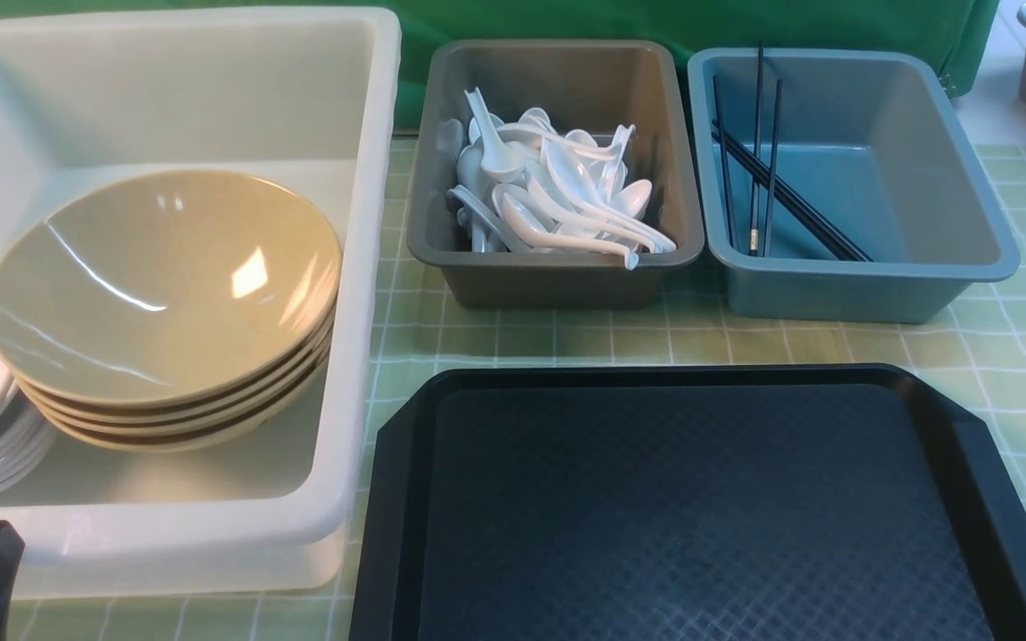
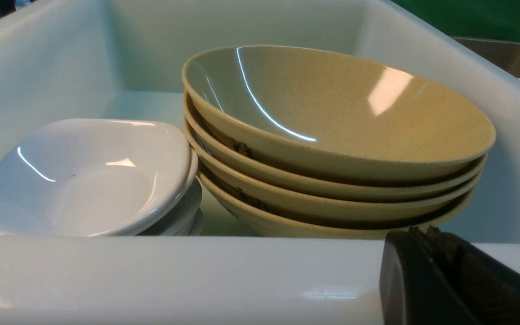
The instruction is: On green table put chopsticks spoon bowls plates into blue grey white boxes.
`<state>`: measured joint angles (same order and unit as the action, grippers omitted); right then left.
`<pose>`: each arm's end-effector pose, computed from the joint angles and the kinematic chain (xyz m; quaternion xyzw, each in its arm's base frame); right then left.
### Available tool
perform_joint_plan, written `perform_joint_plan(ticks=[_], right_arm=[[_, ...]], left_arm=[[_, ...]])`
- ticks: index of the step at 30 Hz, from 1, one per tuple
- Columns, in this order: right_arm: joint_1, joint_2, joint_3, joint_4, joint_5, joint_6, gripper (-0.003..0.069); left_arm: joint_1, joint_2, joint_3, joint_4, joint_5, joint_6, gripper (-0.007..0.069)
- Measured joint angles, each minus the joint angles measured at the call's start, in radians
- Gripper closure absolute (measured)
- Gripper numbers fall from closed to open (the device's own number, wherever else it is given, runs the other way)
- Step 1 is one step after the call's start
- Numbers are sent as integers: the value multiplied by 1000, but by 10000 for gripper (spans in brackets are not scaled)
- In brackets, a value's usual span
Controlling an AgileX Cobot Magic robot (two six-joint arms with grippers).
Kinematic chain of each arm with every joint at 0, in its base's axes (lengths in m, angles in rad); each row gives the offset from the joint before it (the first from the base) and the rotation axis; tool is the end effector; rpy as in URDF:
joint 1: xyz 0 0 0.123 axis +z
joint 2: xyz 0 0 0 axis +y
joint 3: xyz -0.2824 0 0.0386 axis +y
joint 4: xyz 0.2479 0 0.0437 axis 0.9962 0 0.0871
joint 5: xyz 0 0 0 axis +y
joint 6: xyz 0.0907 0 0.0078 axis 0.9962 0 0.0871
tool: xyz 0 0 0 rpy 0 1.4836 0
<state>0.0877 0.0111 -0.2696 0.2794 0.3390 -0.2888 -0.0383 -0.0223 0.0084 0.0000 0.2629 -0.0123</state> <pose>0.0363 0.0116 0.2719 -0.0720 0.6967 0.0546 0.7116 0.0539 -0.0021 0.1876 0.0099 0.7619 -0.0164 0.6474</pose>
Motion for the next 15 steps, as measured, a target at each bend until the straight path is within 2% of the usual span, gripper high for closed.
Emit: perform_joint_plan(ticks=[5,11,15], right_arm=[[-14,0,2,1,0,0,543],[-164,0,58,1,-1,-1,533],[-185,0,122,1,-1,-1,530]], left_arm=[[0,0,0,0,0,0,626],[0,0,0,0,0,0,626],[0,0,0,0,0,0,626]])
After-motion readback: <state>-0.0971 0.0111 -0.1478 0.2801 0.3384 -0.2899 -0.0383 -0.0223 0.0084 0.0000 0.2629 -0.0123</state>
